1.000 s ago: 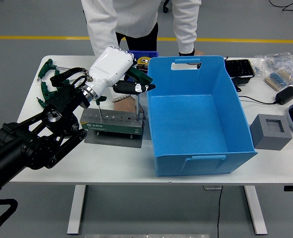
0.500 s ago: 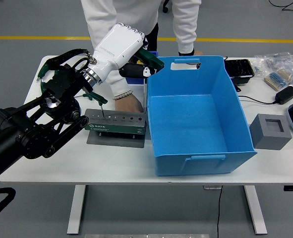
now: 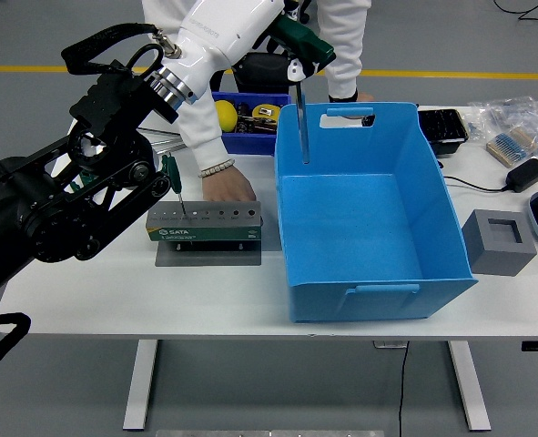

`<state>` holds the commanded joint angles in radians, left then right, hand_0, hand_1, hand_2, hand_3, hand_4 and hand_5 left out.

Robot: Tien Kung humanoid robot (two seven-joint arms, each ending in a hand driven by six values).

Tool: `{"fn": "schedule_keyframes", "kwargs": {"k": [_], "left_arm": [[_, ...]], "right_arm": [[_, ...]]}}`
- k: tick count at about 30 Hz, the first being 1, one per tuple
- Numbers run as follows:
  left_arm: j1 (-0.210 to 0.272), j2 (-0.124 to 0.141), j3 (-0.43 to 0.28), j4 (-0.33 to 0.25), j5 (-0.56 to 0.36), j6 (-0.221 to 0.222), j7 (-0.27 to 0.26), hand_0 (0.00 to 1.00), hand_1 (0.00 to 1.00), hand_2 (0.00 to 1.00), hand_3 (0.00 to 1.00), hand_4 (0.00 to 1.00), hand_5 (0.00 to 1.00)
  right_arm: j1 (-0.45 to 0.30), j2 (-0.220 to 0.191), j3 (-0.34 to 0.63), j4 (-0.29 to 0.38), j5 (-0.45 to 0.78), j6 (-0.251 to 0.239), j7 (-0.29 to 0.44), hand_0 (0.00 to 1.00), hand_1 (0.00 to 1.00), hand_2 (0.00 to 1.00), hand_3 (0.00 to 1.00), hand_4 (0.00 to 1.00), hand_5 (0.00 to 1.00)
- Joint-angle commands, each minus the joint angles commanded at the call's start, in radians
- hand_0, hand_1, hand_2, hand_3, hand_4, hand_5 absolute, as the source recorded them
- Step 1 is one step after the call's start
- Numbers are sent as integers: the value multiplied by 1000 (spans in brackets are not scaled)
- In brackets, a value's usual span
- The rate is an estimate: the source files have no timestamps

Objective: Lift tool from toolbox,place it in box,lift tool from toolbox,place it in box

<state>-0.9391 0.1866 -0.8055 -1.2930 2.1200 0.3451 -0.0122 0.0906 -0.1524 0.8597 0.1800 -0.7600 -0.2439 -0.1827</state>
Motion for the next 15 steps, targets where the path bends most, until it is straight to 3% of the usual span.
{"fn": "schedule_keyframes", "kwargs": {"k": [4,8,11,15], "left_arm": [[-9,-34,20,-23,-38,11,4,210,2,2,2,745,577],[-9,-77,85,-11,-67,21,2,210,2,2,2,748,583],[-8,-118,165,42,-94,23,-10,210,2,2,2,748,583],[-21,-148,275,118,-115,12,-19,209,2,2,2,744,588]], "right_arm": [[0,0,0,0,-4,1,-1,679,641,725,625,846,762],[2,-1,4,0,-14,2,-4,680,641,724,625,846,762],[3,1,9,0,-21,2,-6,680,641,724,625,846,762],[6,0,6,0,-16,1,-4,680,641,725,623,845,763]]}}
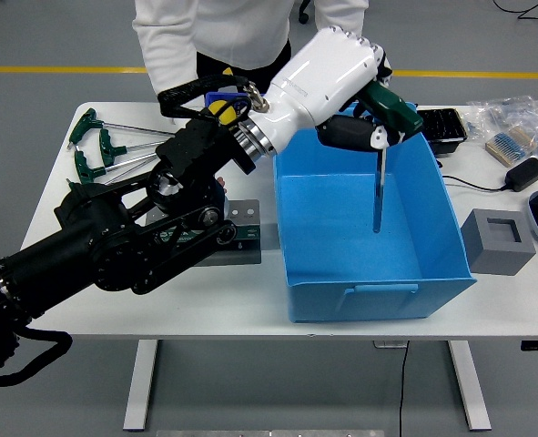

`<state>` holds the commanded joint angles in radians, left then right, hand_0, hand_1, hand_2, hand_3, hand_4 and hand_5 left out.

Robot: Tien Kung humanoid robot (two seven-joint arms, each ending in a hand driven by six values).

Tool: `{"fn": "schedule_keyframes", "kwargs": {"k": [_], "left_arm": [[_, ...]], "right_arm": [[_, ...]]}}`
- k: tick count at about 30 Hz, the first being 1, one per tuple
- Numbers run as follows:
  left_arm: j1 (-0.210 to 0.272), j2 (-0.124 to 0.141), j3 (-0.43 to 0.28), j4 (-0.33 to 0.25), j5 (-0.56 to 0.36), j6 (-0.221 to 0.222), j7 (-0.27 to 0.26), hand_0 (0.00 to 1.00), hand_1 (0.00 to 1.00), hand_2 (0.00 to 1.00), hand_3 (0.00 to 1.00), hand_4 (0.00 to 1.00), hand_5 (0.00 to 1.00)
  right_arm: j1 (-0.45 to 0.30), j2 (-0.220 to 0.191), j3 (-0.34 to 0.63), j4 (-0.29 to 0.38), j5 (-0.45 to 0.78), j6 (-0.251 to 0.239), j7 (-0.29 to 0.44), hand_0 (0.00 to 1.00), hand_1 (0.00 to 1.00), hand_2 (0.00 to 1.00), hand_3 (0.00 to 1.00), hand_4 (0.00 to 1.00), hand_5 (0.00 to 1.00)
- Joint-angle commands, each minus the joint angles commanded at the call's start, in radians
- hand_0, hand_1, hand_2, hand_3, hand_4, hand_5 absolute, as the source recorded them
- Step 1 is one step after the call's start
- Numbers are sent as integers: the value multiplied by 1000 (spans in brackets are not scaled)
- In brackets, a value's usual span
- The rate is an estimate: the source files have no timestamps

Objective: Lift tool from toolbox,place it in box,lift tool from toolbox,place it in box

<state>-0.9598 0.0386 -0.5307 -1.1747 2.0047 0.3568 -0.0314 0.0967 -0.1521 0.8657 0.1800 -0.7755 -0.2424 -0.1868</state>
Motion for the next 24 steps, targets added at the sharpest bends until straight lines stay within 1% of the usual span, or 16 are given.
{"fn": "schedule_keyframes", "kwargs": {"k": [2,3,5,8,9,11,14,15,20,21,24], "left_arm": [[-5,-10,45,26,-13,-6,-4,209,2,2,2,744,588],[-7,-15,65,38,-19,-11,-6,224,2,34,26,748,598],[-10,-28,93,68,-35,-23,-15,224,2,34,26,748,598],[-10,-39,106,96,-39,-46,-32,224,2,34,26,748,598],[-10,-39,108,104,-45,-52,-40,306,142,170,134,852,722],[-9,-39,109,121,-56,-62,-58,306,142,170,134,852,722],[-9,-39,110,140,-68,-65,-76,306,142,170,134,852,722],[-10,-39,111,147,-71,-65,-83,444,489,581,546,916,755],[-16,-39,103,171,-103,-42,-123,444,489,581,546,916,755],[-17,-39,100,174,-109,-40,-129,527,595,712,711,994,760],[-19,-39,87,174,-127,-23,-153,527,595,712,711,994,760]], "right_arm": [[1,0,0,0,2,-1,0,680,641,725,623,845,763],[1,0,-1,0,2,-1,1,680,641,726,624,845,763],[1,0,-1,0,0,-1,0,680,641,726,624,845,763],[1,-1,-2,0,-3,0,0,680,641,726,624,845,763],[1,-1,-3,0,-2,0,0,680,641,725,624,844,763],[0,-1,-2,1,-7,0,0,680,641,725,624,844,763],[-1,-1,3,1,-15,1,-2,680,641,725,624,844,763],[-2,-1,4,1,-16,1,-2,680,643,724,628,844,763],[-2,-2,7,1,-19,2,-4,680,643,724,628,844,763],[-2,-2,8,1,-21,2,-4,681,641,725,624,844,762],[-1,-2,8,1,-23,3,-5,681,641,725,624,844,762]]}}
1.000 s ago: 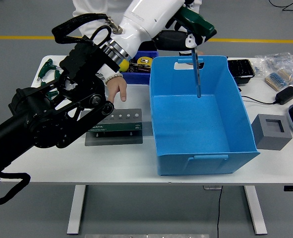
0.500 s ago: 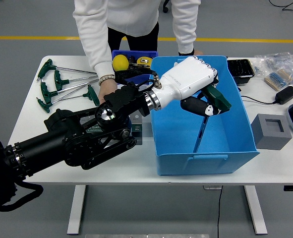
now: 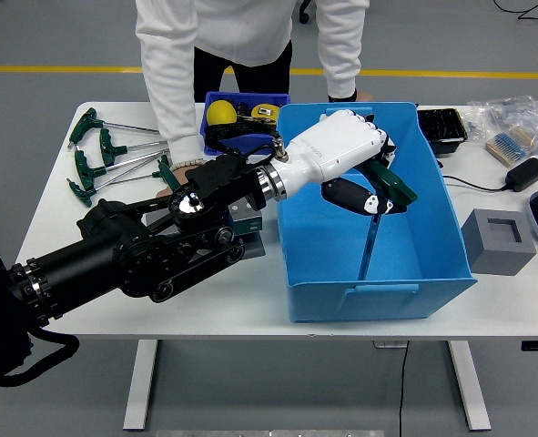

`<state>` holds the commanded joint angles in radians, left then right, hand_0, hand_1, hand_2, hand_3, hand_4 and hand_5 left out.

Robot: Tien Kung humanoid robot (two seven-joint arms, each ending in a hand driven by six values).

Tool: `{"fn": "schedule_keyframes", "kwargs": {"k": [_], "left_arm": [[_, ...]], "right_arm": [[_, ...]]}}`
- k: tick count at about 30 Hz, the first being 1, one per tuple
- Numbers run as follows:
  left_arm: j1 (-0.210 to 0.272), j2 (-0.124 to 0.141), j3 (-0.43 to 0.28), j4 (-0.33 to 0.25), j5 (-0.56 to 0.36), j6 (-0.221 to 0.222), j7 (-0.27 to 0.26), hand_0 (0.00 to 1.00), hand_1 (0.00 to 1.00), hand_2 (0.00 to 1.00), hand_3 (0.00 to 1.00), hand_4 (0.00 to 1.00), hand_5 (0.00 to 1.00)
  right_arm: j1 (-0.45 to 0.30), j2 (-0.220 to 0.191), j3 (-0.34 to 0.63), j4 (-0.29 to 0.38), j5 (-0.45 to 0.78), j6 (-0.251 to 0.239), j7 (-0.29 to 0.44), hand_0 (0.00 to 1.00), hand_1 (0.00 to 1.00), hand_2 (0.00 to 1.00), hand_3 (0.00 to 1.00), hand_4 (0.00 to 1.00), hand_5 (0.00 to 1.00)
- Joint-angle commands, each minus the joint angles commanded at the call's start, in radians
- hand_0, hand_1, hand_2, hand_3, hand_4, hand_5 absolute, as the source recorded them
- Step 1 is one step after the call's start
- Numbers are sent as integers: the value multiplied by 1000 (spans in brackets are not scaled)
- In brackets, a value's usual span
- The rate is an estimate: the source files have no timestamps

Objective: Lift tool from toolbox,place it in box,lift tool from toolbox,place it in box

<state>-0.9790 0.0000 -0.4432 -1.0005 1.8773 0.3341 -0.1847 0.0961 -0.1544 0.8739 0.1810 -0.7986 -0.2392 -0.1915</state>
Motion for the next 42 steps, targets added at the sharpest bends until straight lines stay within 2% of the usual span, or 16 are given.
{"fn": "schedule_keyframes", "kwargs": {"k": [2,3,8,9,14,15,18,20,21,22,26,27,31,35,38,42], "left_arm": [[-2,0,-6,-5,-3,11,-14,527,595,712,711,994,760],[-4,0,-10,-7,-4,16,-20,656,700,841,838,998,762],[-7,0,-28,-9,-8,28,-34,656,700,841,838,998,762],[-6,0,-34,-12,-6,29,-35,697,731,904,885,998,758],[6,0,-75,-31,14,14,-30,697,731,904,885,998,758],[9,0,-85,-36,24,7,-27,695,721,832,830,998,779],[24,5,-122,-55,77,-23,-19,695,721,832,830,998,779],[42,25,-155,-70,111,-45,-16,695,721,832,830,998,779],[53,37,-177,-79,131,-52,-15,668,657,702,723,998,813],[67,51,-203,-93,154,-62,-10,668,657,702,723,998,813],[135,99,-313,-158,228,-128,36,668,657,702,723,998,813],[156,113,-347,-179,252,-153,52,666,638,660,671,998,845],[233,172,-450,-248,342,-255,111,666,638,660,671,998,845],[271,222,-454,-259,392,-378,157,681,638,650,665,998,872],[283,238,-438,-249,392,-448,175,681,638,650,665,998,872],[291,248,-424,-230,392,-528,215,705,648,642,671,998,926]], "right_arm": [[0,0,2,0,-3,0,-1,681,641,725,624,844,762],[1,0,3,0,-6,0,-2,681,641,725,624,844,762],[3,0,2,0,-7,0,-3,681,641,725,624,844,762],[3,0,1,0,-6,1,-3,680,641,724,622,843,762],[2,1,-5,0,5,0,0,680,641,724,622,843,762],[2,1,-6,0,7,0,0,681,641,725,623,843,762],[1,1,-10,0,13,-1,1,681,641,725,623,843,762],[0,2,-12,0,19,-1,2,681,641,725,623,843,762],[0,2,-14,0,22,-1,2,681,641,725,622,843,762],[0,2,-14,-1,24,-1,3,681,641,725,622,843,762],[-2,3,-19,-1,33,-2,6,681,641,725,622,843,762],[-2,4,-21,-1,38,-3,7,681,641,724,623,843,764],[-5,6,-28,-1,51,-5,11,681,641,724,623,843,764],[-6,5,-34,-1,62,-7,14,681,641,724,623,843,763],[-5,5,-37,-1,63,-7,14,681,641,724,623,843,763],[-5,4,-38,-1,58,-6,13,681,641,724,624,843,762]]}}
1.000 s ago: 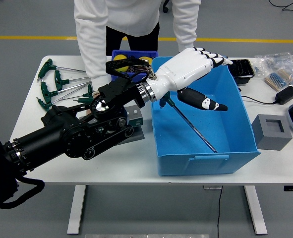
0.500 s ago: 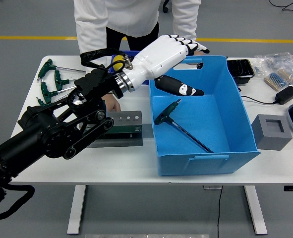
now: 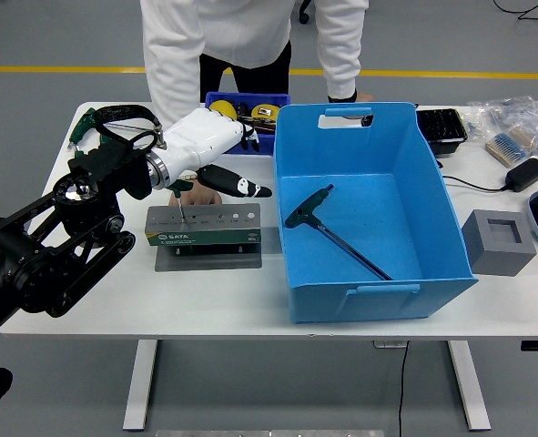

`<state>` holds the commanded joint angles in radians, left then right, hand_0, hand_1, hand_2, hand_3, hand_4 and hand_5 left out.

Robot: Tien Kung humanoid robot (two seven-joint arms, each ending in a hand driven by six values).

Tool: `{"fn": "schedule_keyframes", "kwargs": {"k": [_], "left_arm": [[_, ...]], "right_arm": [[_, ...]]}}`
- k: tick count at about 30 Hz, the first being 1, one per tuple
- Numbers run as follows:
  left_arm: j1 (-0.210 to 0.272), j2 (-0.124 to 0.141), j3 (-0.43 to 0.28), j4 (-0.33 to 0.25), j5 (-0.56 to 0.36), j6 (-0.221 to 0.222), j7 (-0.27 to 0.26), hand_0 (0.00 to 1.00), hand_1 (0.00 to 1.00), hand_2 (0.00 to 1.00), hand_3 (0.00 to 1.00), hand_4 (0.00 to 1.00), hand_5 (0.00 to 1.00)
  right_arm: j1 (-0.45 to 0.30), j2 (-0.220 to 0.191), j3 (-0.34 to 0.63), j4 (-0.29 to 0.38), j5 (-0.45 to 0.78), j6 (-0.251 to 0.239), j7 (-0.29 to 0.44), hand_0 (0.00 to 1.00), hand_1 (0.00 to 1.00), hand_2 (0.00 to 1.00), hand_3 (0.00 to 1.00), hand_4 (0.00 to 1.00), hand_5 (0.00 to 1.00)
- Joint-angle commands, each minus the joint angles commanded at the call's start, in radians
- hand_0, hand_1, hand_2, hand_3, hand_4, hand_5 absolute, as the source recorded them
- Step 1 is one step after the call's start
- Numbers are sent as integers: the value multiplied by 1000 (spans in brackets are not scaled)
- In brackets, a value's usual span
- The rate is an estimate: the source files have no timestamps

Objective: Lift tool from toolbox,place it in box,lift tool from toolbox,place it in box

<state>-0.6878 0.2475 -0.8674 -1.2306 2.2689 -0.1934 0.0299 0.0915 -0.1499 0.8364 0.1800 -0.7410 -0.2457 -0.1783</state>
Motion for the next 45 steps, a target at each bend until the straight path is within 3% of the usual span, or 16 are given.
{"fn": "schedule_keyframes", "kwargs": {"k": [2,3,5,9,25,35,45], "left_arm": [[4,2,3,8,0,-36,21,705,648,642,671,998,926],[7,4,4,10,0,-57,34,733,653,567,674,998,992],[11,8,7,12,0,-96,53,733,653,567,674,998,992],[5,18,24,18,0,-128,67,740,646,531,640,998,984],[-73,81,163,87,0,-109,32,753,642,531,592,998,973],[-81,115,181,118,0,-107,25,760,643,534,539,998,998],[-76,139,195,75,0,-158,30,764,636,533,507,998,998]], "right_arm": [[0,0,2,0,-4,0,-1,681,641,724,624,843,762],[0,1,2,0,-4,0,-1,681,641,724,623,843,763],[0,1,1,0,0,-1,-1,681,641,724,623,843,763],[-1,3,7,0,-5,-2,-2,679,641,724,624,843,762],[1,2,12,0,-11,-1,-4,682,641,724,624,842,762],[-1,2,9,0,-9,0,-5,680,641,724,623,841,762],[-5,4,11,1,-8,-2,-7,682,640,724,622,840,764]]}}
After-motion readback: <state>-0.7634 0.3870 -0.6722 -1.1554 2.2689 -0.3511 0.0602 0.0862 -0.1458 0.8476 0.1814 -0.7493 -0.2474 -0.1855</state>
